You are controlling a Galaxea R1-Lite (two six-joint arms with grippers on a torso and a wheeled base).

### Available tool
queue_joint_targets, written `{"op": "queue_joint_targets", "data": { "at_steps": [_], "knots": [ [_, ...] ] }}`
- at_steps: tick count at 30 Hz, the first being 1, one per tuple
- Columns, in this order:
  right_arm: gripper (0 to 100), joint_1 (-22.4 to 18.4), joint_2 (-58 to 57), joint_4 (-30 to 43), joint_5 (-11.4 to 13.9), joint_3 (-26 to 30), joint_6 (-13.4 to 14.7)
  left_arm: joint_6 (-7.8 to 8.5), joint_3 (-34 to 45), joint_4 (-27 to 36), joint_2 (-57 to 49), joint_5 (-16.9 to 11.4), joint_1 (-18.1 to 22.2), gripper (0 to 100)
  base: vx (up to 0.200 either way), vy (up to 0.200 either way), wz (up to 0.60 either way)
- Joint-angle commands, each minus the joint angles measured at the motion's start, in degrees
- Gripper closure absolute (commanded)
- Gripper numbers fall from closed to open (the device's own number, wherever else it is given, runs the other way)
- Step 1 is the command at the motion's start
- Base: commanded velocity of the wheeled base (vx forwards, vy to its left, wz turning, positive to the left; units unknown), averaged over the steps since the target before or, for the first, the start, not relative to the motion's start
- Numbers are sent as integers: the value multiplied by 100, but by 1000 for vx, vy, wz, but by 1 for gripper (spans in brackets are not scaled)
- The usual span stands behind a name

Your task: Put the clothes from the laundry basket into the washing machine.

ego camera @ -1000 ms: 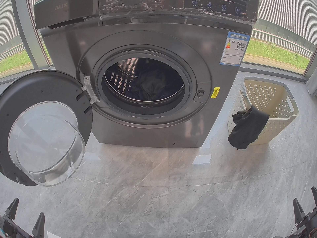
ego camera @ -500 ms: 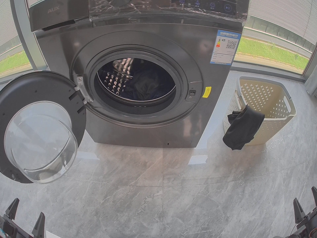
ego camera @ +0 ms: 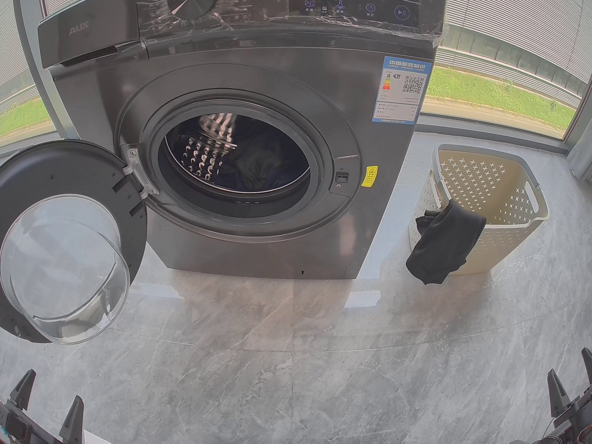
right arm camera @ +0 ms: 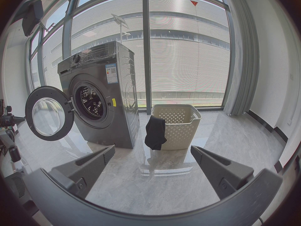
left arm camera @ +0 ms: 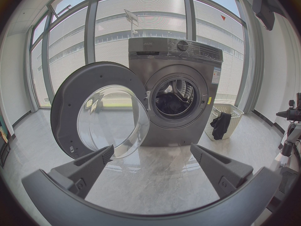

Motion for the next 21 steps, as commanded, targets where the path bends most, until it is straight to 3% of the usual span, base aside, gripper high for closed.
{"op": "queue_joint_targets", "data": {
  "at_steps": [1,11,21],
  "knots": [
    [0,-3,-74,1,1,101,2,-2,84,1,-62,0,-11,0,0,-200,0],
    [0,6,-74,1,1,101,2,-2,84,1,-62,0,-11,0,0,-20,0],
    [0,6,-74,1,1,101,2,-2,84,1,-53,-8,-11,0,200,0,0]
  ]
}}
